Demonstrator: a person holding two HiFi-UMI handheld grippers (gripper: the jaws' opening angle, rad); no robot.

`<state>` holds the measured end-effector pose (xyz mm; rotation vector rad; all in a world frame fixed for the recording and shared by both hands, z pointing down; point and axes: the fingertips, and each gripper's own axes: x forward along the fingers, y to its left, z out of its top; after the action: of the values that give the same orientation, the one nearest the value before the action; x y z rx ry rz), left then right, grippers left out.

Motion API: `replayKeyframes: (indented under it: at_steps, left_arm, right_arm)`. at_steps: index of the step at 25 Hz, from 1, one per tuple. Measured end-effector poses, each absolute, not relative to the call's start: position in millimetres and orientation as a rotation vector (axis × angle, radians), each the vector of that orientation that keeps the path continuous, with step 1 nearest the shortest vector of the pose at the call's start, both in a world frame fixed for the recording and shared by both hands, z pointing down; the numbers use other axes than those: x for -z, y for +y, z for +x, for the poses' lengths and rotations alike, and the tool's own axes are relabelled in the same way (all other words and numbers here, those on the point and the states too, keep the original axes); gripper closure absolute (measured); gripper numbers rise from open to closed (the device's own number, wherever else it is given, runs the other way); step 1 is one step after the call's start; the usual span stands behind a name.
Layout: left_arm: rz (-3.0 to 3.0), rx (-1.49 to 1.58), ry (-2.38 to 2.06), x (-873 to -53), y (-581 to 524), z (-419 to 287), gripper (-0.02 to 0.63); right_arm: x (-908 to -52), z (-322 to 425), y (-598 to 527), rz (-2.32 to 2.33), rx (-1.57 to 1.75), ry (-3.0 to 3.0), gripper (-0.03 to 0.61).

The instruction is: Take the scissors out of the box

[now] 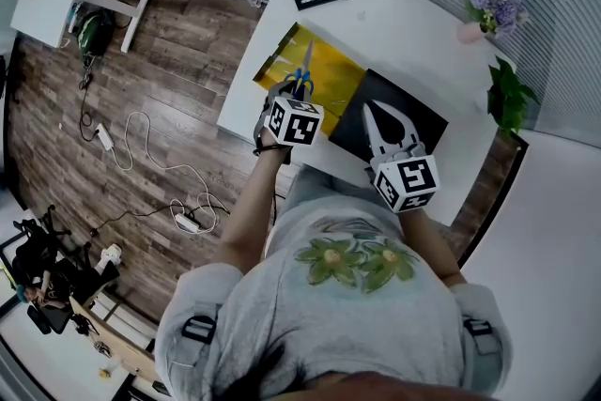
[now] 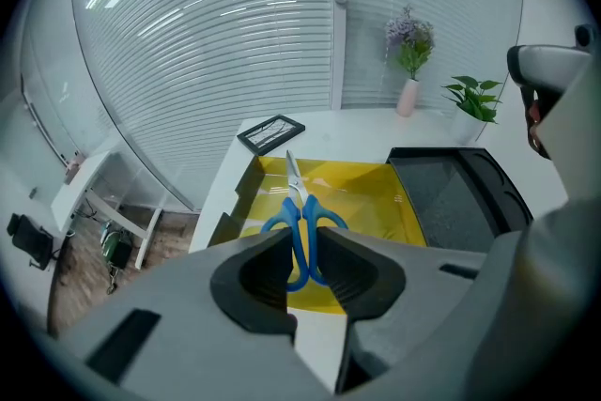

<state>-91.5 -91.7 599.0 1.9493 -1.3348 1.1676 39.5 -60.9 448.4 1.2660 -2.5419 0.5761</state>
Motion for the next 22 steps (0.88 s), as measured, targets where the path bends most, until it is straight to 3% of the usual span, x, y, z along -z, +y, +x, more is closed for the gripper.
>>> replayKeyframes:
  at_steps: [22]
  left_arm:
    - [2.057, -1.092, -1.426, -539, -87, -89, 0.524]
  right_arm:
    - [-442, 39, -56, 1.284, -0.562, -2.554, 0.571]
